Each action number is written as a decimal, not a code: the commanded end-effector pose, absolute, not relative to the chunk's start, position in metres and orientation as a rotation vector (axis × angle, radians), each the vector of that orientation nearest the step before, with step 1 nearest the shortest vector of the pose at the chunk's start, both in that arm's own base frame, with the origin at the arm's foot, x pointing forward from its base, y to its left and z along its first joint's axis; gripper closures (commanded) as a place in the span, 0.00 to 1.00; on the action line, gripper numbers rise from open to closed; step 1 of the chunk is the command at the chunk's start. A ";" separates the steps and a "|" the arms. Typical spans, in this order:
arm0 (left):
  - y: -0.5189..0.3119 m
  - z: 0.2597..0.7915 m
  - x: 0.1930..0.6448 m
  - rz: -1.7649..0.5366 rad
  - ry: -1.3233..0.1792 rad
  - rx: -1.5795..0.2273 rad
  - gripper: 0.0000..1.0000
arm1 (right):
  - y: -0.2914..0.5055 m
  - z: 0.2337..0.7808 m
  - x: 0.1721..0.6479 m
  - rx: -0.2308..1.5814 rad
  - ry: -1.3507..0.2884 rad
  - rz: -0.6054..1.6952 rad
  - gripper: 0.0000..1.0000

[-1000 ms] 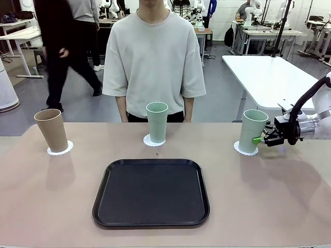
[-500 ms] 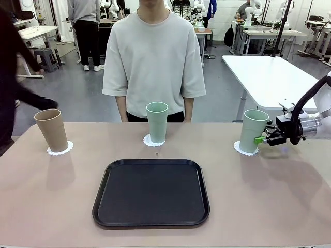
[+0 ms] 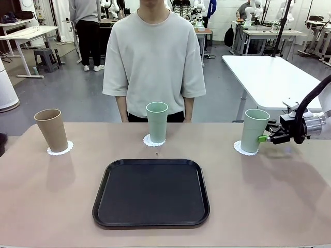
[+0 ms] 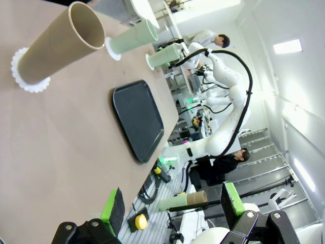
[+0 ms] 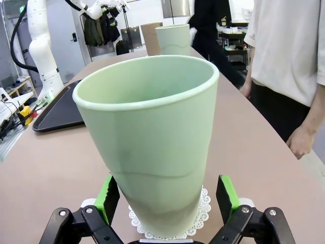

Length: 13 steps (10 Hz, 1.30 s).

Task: Place coasters on the table and set cups on them.
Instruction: Take one Reusable plastic cup from the Flat Tray and place it on a coaster set by the human.

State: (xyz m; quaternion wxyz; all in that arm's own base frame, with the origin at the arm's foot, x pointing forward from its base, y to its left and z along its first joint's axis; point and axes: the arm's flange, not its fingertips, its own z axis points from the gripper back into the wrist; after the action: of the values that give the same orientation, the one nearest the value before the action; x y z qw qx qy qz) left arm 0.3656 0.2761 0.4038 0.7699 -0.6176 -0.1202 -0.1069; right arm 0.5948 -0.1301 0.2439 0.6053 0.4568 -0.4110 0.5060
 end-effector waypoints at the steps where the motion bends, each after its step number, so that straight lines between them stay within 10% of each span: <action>1: 0.276 0.406 0.363 -0.230 -0.266 -1.337 0.00 | -0.136 0.248 0.602 1.070 -0.921 1.158 0.00; 13: 0.276 0.406 0.363 -0.230 -0.266 -1.337 0.00 | -0.132 0.247 0.595 1.110 -0.880 1.148 0.00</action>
State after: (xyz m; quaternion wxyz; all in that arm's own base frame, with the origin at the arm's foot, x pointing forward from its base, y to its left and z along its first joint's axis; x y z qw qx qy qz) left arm 0.3656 0.2761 0.4038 0.7699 -0.6176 -0.1202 -0.1069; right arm 0.5944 -0.1323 0.2459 0.6096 0.4711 -0.4024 0.4945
